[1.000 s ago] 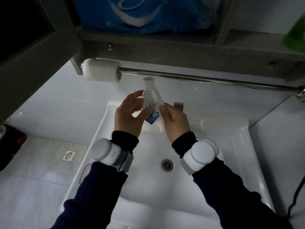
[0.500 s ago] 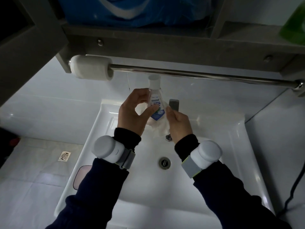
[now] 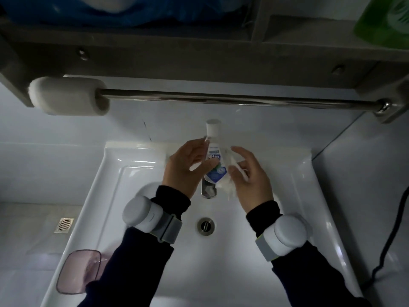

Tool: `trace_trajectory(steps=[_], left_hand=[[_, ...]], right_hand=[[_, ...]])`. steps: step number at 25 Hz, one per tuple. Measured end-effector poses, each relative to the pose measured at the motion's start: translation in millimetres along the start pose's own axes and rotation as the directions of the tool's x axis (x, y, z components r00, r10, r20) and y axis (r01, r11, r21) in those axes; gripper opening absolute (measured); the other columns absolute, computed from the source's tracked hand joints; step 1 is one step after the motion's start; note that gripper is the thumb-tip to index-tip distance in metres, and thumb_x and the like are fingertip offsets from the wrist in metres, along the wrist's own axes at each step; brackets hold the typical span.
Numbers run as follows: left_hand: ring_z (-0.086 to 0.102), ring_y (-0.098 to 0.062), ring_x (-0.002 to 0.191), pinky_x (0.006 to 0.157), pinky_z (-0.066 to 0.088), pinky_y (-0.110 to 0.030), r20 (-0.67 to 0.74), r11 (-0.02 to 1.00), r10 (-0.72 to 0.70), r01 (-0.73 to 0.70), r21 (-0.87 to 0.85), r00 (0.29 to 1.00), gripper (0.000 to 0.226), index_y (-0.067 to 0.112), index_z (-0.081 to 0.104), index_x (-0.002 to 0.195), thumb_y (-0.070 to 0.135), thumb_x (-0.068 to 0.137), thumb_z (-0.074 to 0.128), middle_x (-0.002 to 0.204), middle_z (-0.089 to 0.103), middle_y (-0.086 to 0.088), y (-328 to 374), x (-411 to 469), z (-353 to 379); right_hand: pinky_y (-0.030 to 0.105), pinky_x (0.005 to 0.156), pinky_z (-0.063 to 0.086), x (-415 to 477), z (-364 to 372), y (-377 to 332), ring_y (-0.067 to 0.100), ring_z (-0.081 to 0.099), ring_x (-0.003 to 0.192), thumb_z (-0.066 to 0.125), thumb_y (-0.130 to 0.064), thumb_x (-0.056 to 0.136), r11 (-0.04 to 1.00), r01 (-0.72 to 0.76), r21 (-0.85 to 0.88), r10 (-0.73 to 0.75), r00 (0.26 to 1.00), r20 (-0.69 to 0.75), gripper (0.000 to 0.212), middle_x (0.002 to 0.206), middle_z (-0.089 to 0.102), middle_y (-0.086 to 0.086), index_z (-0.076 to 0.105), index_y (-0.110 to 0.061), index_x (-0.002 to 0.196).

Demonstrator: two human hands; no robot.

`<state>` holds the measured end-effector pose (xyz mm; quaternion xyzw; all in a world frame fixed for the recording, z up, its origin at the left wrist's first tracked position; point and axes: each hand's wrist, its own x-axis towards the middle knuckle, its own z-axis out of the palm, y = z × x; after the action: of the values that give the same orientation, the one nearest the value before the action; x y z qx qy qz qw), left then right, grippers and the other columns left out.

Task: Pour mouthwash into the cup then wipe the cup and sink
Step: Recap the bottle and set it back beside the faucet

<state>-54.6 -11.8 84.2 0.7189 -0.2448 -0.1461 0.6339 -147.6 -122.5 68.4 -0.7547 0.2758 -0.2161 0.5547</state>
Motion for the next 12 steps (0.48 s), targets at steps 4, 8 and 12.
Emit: trace_trajectory(steps=[4,8,12], left_hand=[[0.066,-0.011,0.084,0.075,0.055,-0.026,0.167,0.989,-0.051,0.073,-0.127,0.985,0.027,0.022,0.061,0.091,0.023,0.067,0.073,0.087,0.073,0.008,-11.5,8.1,9.8],[0.068,-0.021,0.091,0.082,0.055,-0.037,0.221,0.982,-0.12,0.148,-0.115,0.968,0.028,0.024,0.062,0.089,0.023,0.065,0.076,0.093,0.072,0.0,-15.4,12.7,20.3],[0.067,-0.016,0.092,0.083,0.055,-0.035,0.127,0.994,-0.112,0.108,0.035,0.986,0.025,0.028,0.062,0.086,0.026,0.066,0.075,0.091,0.071,0.004,-13.8,18.0,24.3]], right_hand=[[0.029,0.069,0.05,11.4,-16.3,7.1,0.021,0.064,0.076,0.055,-0.017,0.081,0.994,0.02,0.109,-0.021,1.0,0.007,0.018,0.082,0.067,0.003,0.051,-0.034,0.086],[0.024,0.066,0.047,15.5,-19.2,10.2,0.012,0.058,0.073,0.047,-0.01,0.091,0.993,0.033,0.109,-0.038,0.998,0.043,0.028,0.077,0.064,-0.006,0.056,-0.031,0.075],[0.017,0.071,0.05,22.8,-16.3,10.2,0.01,0.061,0.086,0.044,-0.034,0.086,0.983,0.052,0.176,-0.065,0.996,0.064,0.013,0.095,0.065,-0.003,0.056,-0.036,0.092]])
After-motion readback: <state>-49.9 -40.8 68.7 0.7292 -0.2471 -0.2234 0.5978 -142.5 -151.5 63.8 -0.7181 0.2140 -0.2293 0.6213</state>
